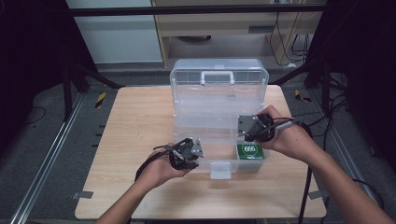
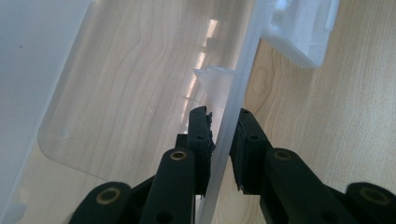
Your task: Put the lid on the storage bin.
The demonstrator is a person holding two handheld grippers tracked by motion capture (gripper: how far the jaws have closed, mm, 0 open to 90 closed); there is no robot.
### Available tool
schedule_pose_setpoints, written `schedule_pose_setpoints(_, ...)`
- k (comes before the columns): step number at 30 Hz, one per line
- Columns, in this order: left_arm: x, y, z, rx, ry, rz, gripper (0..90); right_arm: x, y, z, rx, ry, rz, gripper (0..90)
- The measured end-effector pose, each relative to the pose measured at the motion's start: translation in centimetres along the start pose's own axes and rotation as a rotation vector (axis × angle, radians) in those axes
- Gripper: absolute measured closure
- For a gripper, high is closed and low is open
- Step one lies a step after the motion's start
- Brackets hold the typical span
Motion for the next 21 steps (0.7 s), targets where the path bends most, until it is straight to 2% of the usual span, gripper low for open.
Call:
schedule_pose_setpoints(3, 0.02, 0.08, 0.02, -0.010, 0.001, -0.008, 78.4, -0.10, 0.03, 0.09, 0.003, -0.005, -0.001, 80.0)
schedule_pose_setpoints(4, -0.02, -0.01, 0.02, 0.002, -0.005, 0.000, 78.4, -0.11, 0.04, 0.16, 0.006, -0.007, 0.001, 79.9)
schedule_pose_setpoints(19, 0.02, 0.01, 0.07, 0.003, -0.002, 0.002, 78.3, -0.74, 0.21, 0.47, 0.006, -0.008, -0.019, 80.0)
schedule_pose_setpoints(21, 0.03, 0.06, 0.08, -0.004, -0.002, -0.008, 78.3, -0.91, 0.23, 0.54, 0.008, -0.009, -0.020, 79.9)
Point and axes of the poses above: each handheld gripper's, and its own axes: y roughly backward along the jaws, z roughly out of its underside, x roughly to its right, the point moved 1 cm from there along -y, roughly forward along the jaws, and after that the axes turned 14 degrees about -y, right-handed, at the moved point
